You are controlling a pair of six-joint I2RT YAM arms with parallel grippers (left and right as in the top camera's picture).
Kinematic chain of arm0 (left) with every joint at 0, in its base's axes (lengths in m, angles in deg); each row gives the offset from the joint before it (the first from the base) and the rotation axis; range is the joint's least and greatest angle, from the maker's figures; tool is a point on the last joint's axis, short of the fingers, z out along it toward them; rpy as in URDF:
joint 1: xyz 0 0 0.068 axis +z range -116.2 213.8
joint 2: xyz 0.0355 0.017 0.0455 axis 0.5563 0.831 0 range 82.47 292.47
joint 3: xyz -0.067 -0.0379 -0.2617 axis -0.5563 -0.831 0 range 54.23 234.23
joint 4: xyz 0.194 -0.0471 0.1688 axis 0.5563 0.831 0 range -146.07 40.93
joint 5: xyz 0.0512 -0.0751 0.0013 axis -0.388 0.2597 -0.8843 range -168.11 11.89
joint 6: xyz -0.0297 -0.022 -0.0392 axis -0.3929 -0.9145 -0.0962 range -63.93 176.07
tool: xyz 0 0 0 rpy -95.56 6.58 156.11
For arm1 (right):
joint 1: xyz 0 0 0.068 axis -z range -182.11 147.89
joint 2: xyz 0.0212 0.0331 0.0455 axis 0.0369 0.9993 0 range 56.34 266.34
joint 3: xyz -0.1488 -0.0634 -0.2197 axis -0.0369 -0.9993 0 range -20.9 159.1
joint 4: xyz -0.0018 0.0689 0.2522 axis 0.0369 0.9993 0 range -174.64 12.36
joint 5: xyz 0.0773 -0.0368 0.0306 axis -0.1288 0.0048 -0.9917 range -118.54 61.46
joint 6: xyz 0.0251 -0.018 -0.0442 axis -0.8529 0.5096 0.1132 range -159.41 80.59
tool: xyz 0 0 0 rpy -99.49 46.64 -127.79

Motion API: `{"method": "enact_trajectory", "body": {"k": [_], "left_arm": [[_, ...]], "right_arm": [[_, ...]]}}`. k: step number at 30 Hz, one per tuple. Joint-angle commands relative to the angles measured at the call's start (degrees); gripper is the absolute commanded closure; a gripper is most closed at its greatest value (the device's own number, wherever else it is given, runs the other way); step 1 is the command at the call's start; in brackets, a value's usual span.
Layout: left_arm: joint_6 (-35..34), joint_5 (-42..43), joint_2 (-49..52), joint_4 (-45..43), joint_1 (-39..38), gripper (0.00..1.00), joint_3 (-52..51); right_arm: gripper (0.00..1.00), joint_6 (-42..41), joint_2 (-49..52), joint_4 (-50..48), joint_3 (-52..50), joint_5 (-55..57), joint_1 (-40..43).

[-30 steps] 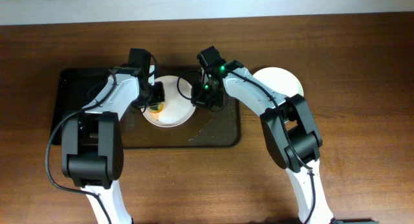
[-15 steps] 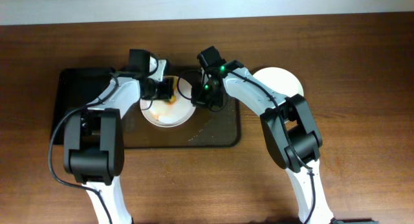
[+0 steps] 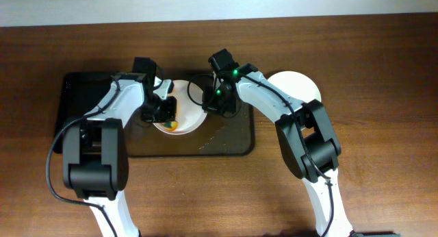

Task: Clean dirty plates on tray and stack at the side
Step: 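Scrub the last plate with the sponge in the left gripper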

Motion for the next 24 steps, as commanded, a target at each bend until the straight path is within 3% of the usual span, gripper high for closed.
{"method": "enact_trajectory", "body": {"k": [1, 4, 7, 9, 12, 17, 19, 21, 24], "left_arm": [[6.78, 5.86, 6.29, -6.03, -0.50, 1.00, -3.98], [-3.10, -4.74, 6.29, -18.38, -0.50, 0.99, -3.98], [-8.68, -15.02, 6.29, -17.97, -0.50, 1.00, -3.98], [-9.75, -18.78, 6.29, -13.09, -0.50, 0.99, -4.00], [-9.35, -15.19, 6.29, -2.01, -0.52, 0.99, -4.00], [6.93, 9.42, 6.29, -0.28, -0.52, 1.00, -3.98], [5.68, 7.74, 6.29, -5.68, -0.50, 0.99, -3.98], [-2.80, -1.22, 6.29, -12.02, -0.22, 1.00, -3.98], [-9.29, -7.67, 6.29, -18.71, 1.44, 1.00, -3.98]], "right_arm": [[0.96, 1.22, 0.22, 0.24, -0.55, -1.14, 0.04], [0.96, 1.22, 0.22, 0.24, -0.55, -1.11, 0.04], [0.96, 1.22, 0.22, 0.24, -0.55, -1.11, 0.04], [0.96, 1.20, 0.22, 0.22, -0.55, -1.11, 0.04], [0.96, 1.22, 0.22, 0.24, -0.55, -1.14, 0.04], [0.96, 1.22, 0.22, 0.28, -0.55, -1.16, 0.04], [0.96, 1.22, 0.22, 0.31, -0.55, -1.18, 0.00], [0.96, 1.22, 0.22, 0.33, -0.55, -1.16, 0.00], [0.96, 1.22, 0.22, 0.31, -0.55, -1.14, 0.00]]}}
